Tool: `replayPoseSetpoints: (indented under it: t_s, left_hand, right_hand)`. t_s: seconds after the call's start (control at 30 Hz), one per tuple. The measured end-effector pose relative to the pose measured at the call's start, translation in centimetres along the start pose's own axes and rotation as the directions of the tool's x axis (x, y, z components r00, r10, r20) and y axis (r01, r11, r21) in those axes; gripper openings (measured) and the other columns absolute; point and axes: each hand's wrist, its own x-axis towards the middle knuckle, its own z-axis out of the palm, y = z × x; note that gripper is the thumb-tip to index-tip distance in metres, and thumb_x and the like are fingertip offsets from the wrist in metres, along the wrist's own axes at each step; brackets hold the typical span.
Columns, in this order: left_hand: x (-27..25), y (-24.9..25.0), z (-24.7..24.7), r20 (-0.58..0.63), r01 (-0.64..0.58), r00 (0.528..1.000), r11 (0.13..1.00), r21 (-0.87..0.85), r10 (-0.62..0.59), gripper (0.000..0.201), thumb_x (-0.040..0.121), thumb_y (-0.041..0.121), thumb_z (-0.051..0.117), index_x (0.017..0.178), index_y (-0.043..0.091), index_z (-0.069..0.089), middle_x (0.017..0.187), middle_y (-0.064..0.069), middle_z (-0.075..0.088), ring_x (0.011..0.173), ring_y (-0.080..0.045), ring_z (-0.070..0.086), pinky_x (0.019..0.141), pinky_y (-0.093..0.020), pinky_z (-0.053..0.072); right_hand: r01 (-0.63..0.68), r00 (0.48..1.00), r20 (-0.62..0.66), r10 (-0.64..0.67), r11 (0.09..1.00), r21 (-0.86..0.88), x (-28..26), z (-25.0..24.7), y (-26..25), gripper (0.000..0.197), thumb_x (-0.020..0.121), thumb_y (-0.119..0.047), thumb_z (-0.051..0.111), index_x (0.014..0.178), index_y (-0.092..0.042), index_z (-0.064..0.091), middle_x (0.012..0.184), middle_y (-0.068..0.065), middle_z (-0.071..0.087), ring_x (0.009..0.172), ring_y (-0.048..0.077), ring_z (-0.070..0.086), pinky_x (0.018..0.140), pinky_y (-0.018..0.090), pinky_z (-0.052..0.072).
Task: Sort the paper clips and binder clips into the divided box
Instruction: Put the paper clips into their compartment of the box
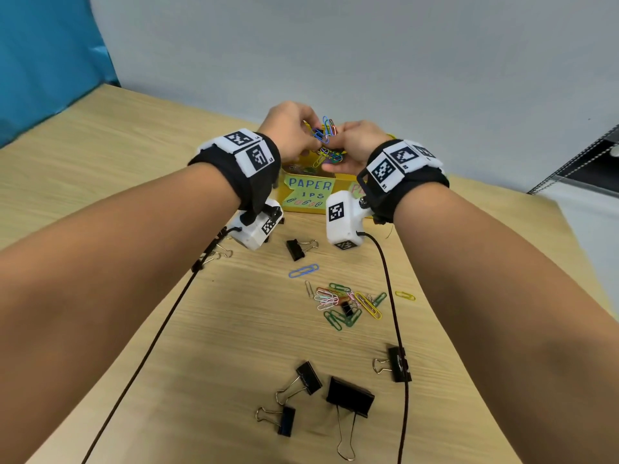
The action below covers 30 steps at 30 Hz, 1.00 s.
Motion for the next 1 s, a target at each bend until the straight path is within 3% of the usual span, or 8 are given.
replayPoseSetpoints:
  t_s: [0.13, 0.27, 0.43, 0.57, 0.7, 0.8, 0.9, 1.0]
  left_hand:
    - [-0.1, -0.7, -1.0, 0.061, -0.077, 0.995, 0.996, 0.049, 0.074, 0.016, 0.081, 0.006, 0.065, 0.089, 0.017, 0.057, 0.061, 0.006, 0.053, 0.033, 0.004, 0.052, 0.041, -0.016, 0.049]
    - [-0.4, -1.2, -1.6, 0.032, -0.078, 0.997, 0.994, 0.074, 0.076, 0.011, 0.083, 0.007, 0.064, 0.087, 0.015, 0.058, 0.063, 0.002, 0.054, 0.037, 0.001, 0.054, 0.043, -0.017, 0.050]
    - [-1.2, -0.2, -1.8, -0.027, -0.147, 0.985, 0.904, 0.401, 0.172, 0.016, 0.082, 0.007, 0.056, 0.095, 0.004, 0.064, 0.092, -0.013, 0.066, 0.088, -0.028, 0.060, 0.078, -0.031, 0.046]
    - [-2.5, 1.2, -2.4, 0.022, -0.251, 0.956, 0.773, 0.583, 0.294, 0.023, 0.083, 0.007, 0.047, 0.101, 0.004, 0.061, 0.102, -0.022, 0.062, 0.096, -0.039, 0.057, 0.080, -0.042, 0.047]
    - [-4.5, 2.1, -3.5, 0.008, -0.275, 0.950, 0.829, 0.486, 0.311, 0.026, 0.083, 0.013, 0.051, 0.103, 0.008, 0.068, 0.098, -0.013, 0.064, 0.094, -0.028, 0.059, 0.078, -0.030, 0.043]
    - [-6.6, 1.4, -3.6, 0.122, -0.161, 0.984, 0.928, 0.337, 0.127, 0.020, 0.086, 0.017, 0.055, 0.096, 0.013, 0.072, 0.079, 0.002, 0.062, 0.071, -0.013, 0.054, 0.066, -0.023, 0.039]
    - [-8.7, -1.2, -2.2, 0.488, -0.131, 0.867, 0.895, 0.427, -0.105, 0.017, 0.082, 0.016, 0.062, 0.092, 0.013, 0.074, 0.072, 0.003, 0.065, 0.057, -0.009, 0.051, 0.060, -0.024, 0.043]
    - [-10.2, -3.2, -0.2, 0.622, -0.151, 0.742, 0.842, 0.518, -0.249, 0.024, 0.078, 0.015, 0.065, 0.099, 0.020, 0.074, 0.080, 0.005, 0.069, 0.070, -0.012, 0.055, 0.068, -0.029, 0.045]
  right_hand:
    - [-0.060, 0.996, 0.076, 0.050, 0.989, 0.137, -0.1, -0.1, 0.3, 0.022, 0.089, 0.006, 0.053, 0.074, -0.009, 0.049, 0.090, 0.013, 0.054, 0.080, 0.024, 0.056, 0.043, 0.024, 0.056]
    - [-0.052, 0.998, 0.053, 0.044, 0.989, 0.139, -0.1, -0.2, 0.9, 0.022, 0.088, 0.004, 0.056, 0.071, -0.009, 0.050, 0.079, 0.009, 0.055, 0.072, 0.019, 0.057, 0.049, 0.025, 0.058]
    - [0.064, 0.998, 0.008, -0.063, 0.985, -0.163, 0.1, 1.0, 0.4, 0.024, 0.083, 0.008, 0.054, 0.086, -0.014, 0.065, 0.105, 0.012, 0.064, 0.093, 0.022, 0.058, 0.081, 0.034, 0.055]
    - [0.155, 0.982, -0.056, -0.181, 0.936, -0.316, -1.4, 1.0, -0.4, 0.039, 0.084, 0.005, 0.053, 0.118, -0.009, 0.063, 0.106, 0.004, 0.057, 0.094, 0.015, 0.049, 0.056, 0.014, 0.036]
    - [0.213, 0.956, -0.116, -0.271, 0.907, -0.365, -3.2, 0.3, 0.5, 0.027, 0.082, -0.001, 0.054, 0.100, -0.017, 0.067, 0.086, 0.002, 0.060, 0.079, 0.017, 0.055, 0.052, 0.017, 0.036]
    - [0.229, 0.956, -0.081, -0.282, 0.890, -0.394, -5.5, -0.9, 2.1, 0.026, 0.082, -0.002, 0.052, 0.078, -0.026, 0.060, 0.079, 0.004, 0.064, 0.066, 0.015, 0.058, 0.053, 0.019, 0.041]
    - [0.162, 0.987, 0.056, -0.153, 0.873, -0.459, -8.0, -1.8, 4.4, 0.022, 0.086, -0.003, 0.052, 0.083, -0.023, 0.059, 0.076, 0.000, 0.061, 0.060, 0.011, 0.056, 0.053, 0.024, 0.044]
    - [0.033, 0.965, 0.214, 0.149, 0.745, -0.667, -9.8, -2.1, 6.7, 0.020, 0.088, -0.007, 0.055, 0.105, -0.017, 0.061, 0.080, 0.000, 0.060, 0.067, 0.012, 0.055, 0.058, 0.025, 0.045]
